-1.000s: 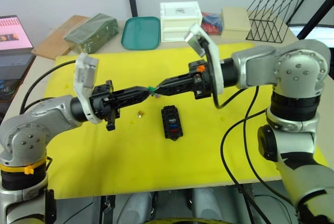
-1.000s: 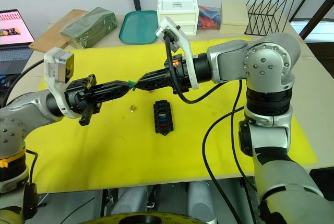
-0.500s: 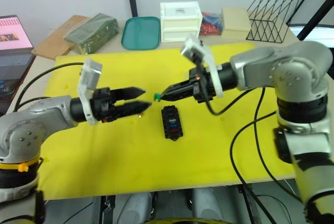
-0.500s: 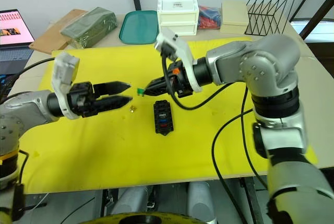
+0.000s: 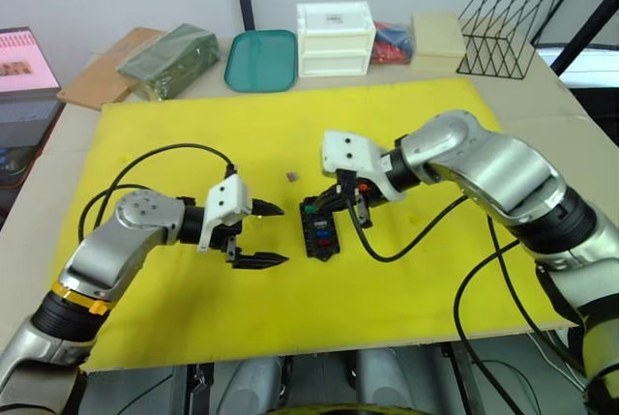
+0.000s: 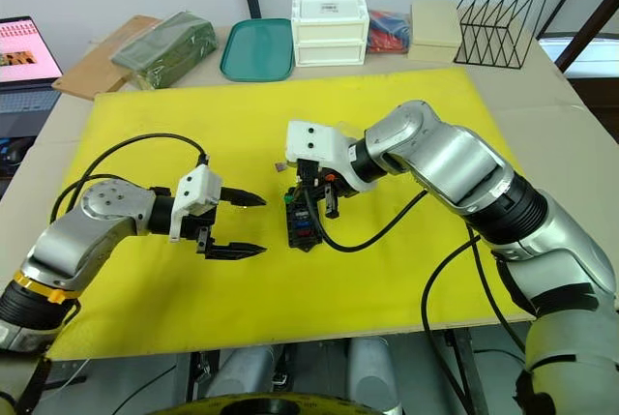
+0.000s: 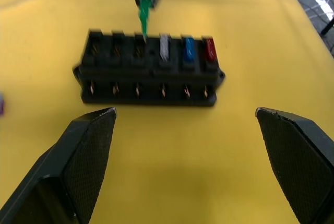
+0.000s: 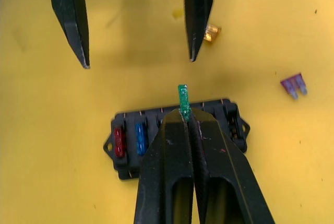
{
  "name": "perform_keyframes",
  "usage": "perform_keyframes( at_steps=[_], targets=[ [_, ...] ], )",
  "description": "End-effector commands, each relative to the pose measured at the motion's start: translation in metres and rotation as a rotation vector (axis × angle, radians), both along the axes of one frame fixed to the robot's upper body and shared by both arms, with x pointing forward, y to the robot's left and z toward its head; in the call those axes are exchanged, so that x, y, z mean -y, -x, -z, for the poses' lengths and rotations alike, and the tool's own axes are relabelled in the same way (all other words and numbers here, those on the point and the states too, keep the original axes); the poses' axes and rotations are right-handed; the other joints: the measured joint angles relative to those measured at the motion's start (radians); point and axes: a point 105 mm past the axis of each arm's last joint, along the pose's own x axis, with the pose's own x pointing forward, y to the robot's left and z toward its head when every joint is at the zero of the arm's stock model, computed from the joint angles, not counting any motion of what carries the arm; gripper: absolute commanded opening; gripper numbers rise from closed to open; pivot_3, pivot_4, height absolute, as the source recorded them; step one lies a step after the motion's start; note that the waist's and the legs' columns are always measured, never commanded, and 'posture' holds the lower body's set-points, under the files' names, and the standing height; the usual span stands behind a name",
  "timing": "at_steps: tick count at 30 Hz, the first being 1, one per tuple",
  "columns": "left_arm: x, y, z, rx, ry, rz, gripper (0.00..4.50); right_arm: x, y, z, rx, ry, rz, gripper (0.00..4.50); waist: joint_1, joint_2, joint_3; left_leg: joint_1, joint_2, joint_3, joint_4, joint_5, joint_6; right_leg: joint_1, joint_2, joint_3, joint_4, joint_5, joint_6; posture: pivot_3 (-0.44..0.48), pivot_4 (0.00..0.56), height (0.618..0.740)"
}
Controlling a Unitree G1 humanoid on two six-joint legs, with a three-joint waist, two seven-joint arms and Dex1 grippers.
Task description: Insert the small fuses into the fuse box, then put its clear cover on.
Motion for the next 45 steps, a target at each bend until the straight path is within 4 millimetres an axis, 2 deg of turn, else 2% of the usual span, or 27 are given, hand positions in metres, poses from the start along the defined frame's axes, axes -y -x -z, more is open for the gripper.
perform_keyframes(
  at_steps=[1, 21, 45],
  targets=[
    [0.006, -0.002, -0.005, 0.037, 0.007, 0.021, 4.48, 0.0, 0.001, -0.003, 0.038, 0.012, -0.025, 0.0, 0.0, 0.0, 0.0, 0.0, 0.0, 0.0, 0.0, 0.0, 0.0, 0.0, 0.0, 0.0, 0.0, 0.0, 0.0, 0.0, 0.15, 0.74],
    [0.011, 0.001, 0.0, 0.038, 0.011, 0.018, 4.48, 0.005, -0.009, 0.003, 0.063, 0.022, -0.005, 0.0, 0.001, 0.0, 0.0, 0.0, 0.0, 0.0, 0.0, 0.0, 0.0, 0.0, 0.0, 0.0, 0.0, 0.0, 0.0, 0.0, 0.15, 0.74],
    [0.01, -0.003, 0.0, 0.046, 0.017, 0.0, 4.48, 0.006, -0.009, 0.024, 0.03, 0.062, -0.014, 0.0, 0.002, 0.0, 0.0, 0.0, 0.0, 0.0, 0.001, 0.0, 0.0, 0.001, 0.0, 0.0, 0.0, 0.0, 0.0, 0.0, 0.15, 0.74]
  ],
)
